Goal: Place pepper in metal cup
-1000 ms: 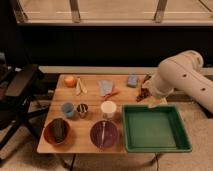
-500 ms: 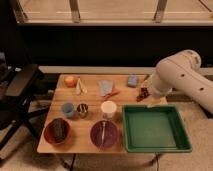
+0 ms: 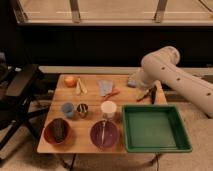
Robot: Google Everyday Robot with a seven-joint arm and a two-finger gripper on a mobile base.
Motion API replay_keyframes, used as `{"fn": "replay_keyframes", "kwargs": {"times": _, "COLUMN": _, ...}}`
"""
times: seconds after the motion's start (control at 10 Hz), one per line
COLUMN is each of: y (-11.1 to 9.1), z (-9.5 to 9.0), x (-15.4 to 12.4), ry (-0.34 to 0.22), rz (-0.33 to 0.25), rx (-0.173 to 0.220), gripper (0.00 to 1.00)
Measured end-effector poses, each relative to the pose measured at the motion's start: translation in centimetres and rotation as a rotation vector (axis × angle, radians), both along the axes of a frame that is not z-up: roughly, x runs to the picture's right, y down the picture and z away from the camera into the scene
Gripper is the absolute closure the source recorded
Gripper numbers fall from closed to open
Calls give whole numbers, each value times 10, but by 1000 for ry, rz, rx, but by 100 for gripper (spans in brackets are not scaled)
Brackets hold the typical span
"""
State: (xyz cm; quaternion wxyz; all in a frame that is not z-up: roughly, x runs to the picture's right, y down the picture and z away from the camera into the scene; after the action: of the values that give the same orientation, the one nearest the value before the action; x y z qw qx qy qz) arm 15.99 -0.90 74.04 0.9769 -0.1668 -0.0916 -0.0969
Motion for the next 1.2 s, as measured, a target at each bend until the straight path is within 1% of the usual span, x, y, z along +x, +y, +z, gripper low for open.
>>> {"fn": "replay_keyframes", "kwargs": {"times": 0.1, "y": -5, "z": 15, "x": -7, "ry": -10, "rz": 0, "rx": -2, "gripper": 35}}
{"fn": "replay_keyframes", "kwargs": {"times": 0.2, "y": -11, "z": 38, "x": -15, "ry": -21, "rz": 3, "rx": -14, "gripper": 35}}
{"fn": "replay_keyframes", "kwargs": {"times": 0.3, "y": -9, "z": 56, "x": -25, "ry": -28, "rz": -3, "rx": -31, "gripper": 35}}
{"fn": "replay_keyframes", "kwargs": {"times": 0.4, "y": -7, "z": 67, "x": -38, "ry": -40, "rz": -15, "rx": -44, "gripper": 35}}
{"fn": "replay_keyframes", "kwargs": {"times": 0.5, "y": -6, "z": 71, "x": -42, "ry": -45, "rz": -18, "rx": -52, "gripper": 35}}
{"fn": "replay_keyframes", "kwargs": {"times": 0.6, "y": -6, "z": 71, "x": -38, "ry": -39, "rz": -16, "rx": -50, "gripper": 35}}
{"fn": "replay_keyframes", "kwargs": {"times": 0.9, "y": -6, "z": 71, "x": -42, "ry": -47, "rz": -30, "rx": -52, "gripper": 35}}
{"fn": "replay_keyframes", "kwargs": {"times": 1.0, "y": -6, "z": 76, "x": -43, "ry": -41, "rz": -46, "rx": -48, "gripper": 35}}
{"fn": "replay_keyframes", "kwargs": {"times": 1.1, "y": -7, "z": 84, "x": -51, "ry": -45, "rz": -59, "rx": -43, "gripper": 35}}
{"fn": "replay_keyframes", "kwargs": {"times": 1.2, "y": -13, "z": 102, "x": -68, "ry": -42, "rz": -76, "rx": -35, "gripper": 35}}
